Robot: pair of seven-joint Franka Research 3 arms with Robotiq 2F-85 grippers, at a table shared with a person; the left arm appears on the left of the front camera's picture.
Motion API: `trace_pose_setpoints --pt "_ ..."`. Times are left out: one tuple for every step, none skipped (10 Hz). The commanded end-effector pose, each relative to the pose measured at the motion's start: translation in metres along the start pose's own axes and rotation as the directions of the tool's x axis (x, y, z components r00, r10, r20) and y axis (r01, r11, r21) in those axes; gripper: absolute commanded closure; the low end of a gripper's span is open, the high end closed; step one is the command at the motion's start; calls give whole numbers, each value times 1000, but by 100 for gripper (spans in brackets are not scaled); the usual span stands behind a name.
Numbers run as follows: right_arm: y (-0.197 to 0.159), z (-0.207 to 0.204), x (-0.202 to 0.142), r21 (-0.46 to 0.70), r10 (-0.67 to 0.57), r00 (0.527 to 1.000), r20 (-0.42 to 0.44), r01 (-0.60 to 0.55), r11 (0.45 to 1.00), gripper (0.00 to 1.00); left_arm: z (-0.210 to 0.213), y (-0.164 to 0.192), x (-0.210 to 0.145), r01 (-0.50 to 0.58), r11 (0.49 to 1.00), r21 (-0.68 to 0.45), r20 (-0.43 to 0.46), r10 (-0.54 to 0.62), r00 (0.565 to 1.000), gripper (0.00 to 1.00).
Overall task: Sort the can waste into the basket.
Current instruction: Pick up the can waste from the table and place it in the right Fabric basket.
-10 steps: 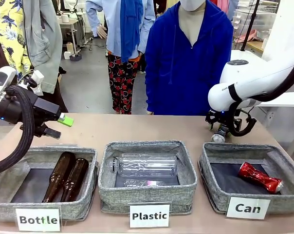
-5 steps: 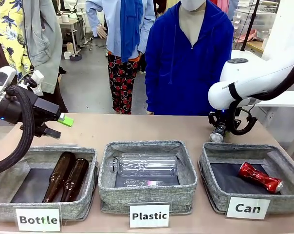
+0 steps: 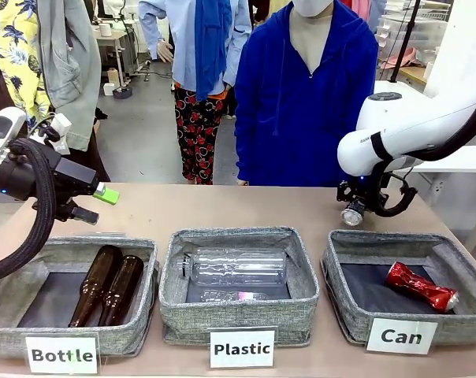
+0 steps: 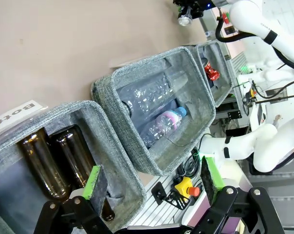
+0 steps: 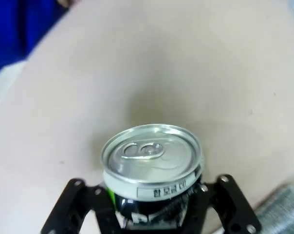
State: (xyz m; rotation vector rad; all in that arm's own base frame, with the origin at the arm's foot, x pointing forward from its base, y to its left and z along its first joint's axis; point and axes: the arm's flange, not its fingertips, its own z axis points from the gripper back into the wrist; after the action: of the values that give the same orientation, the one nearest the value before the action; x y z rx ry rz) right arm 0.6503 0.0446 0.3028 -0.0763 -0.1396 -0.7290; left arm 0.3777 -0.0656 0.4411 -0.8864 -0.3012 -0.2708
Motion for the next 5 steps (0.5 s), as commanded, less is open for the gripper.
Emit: trace_pose_setpoints --pt "-13 26 -2 -8 48 997 55 -47 999 100 -1 -2 -2 -10 1000 1 -1 10 1000 0" --pt "-22 50 -3 18 93 992 83 -95 995 100 -1 -2 -2 -10 1000 1 -1 10 1000 0" --pt "-37 83 -7 50 134 983 128 -142 989 100 -1 -2 -2 -10 1000 1 -1 10 1000 0" --pt "-56 117 -16 104 220 967 128 -233 967 100 -1 -2 -2 -10 1000 1 -1 10 1000 0" --pt "-81 151 -37 173 400 906 137 -420 891 100 -1 -2 -2 -10 1000 1 -1 10 1000 0"
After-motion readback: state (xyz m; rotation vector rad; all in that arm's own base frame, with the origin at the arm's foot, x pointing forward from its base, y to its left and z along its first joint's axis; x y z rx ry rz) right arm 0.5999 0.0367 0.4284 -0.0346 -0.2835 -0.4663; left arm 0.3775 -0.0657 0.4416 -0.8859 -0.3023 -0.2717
